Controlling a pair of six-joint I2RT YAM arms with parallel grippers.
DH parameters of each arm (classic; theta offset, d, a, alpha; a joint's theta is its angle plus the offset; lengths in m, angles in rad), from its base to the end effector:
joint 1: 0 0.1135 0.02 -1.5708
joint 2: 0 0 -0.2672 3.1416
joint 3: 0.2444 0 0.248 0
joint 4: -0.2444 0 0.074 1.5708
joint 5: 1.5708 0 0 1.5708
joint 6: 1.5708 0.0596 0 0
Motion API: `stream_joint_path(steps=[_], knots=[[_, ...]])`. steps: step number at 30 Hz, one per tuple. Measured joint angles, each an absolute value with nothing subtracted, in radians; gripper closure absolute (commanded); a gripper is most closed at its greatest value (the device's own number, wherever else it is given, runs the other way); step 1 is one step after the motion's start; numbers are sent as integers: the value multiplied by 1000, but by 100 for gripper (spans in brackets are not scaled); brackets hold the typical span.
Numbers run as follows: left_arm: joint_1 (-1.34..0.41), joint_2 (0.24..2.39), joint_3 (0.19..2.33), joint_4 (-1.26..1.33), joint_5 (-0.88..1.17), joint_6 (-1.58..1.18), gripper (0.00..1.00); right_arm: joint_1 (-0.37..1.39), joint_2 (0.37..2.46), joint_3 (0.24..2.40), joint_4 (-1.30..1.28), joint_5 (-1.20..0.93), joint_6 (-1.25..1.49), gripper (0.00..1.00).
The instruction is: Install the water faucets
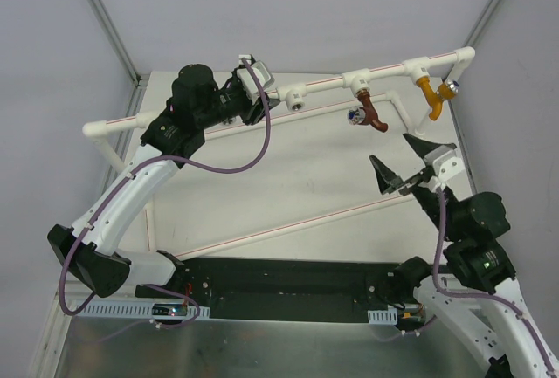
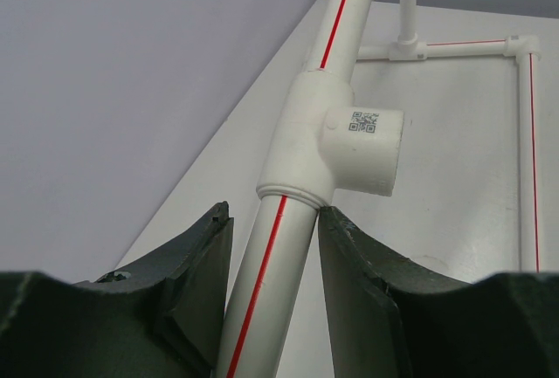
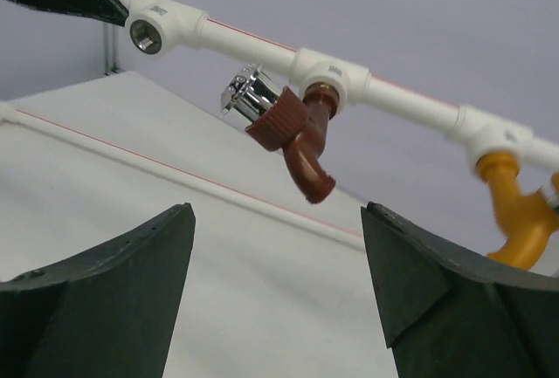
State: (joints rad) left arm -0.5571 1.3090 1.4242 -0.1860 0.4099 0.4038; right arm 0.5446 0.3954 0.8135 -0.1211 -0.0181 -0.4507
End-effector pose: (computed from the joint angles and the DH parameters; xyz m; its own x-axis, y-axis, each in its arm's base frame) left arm 0.2517 -0.1848 0.4498 0.2679 0.2577 -0.9283 0.7798 0.5079 0.3660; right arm 0.0821 0.0510 0.4081 0.4574 -0.2321 -0.8584 -0.3706 0.8278 -0.4213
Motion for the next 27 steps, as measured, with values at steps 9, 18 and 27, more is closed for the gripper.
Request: stream_joint_path(steps=[9,18,27], knots=[[-557,1309,1424,-186,410,404,100,545,542,813,-18,-125,-942,15],[-557,1310,1424,-186,410,404,100,545,648,815,50,-142,-1178,20],[-557,1310,1424,-186,410,404,100,552,757,815,123,-97,-1325,35]])
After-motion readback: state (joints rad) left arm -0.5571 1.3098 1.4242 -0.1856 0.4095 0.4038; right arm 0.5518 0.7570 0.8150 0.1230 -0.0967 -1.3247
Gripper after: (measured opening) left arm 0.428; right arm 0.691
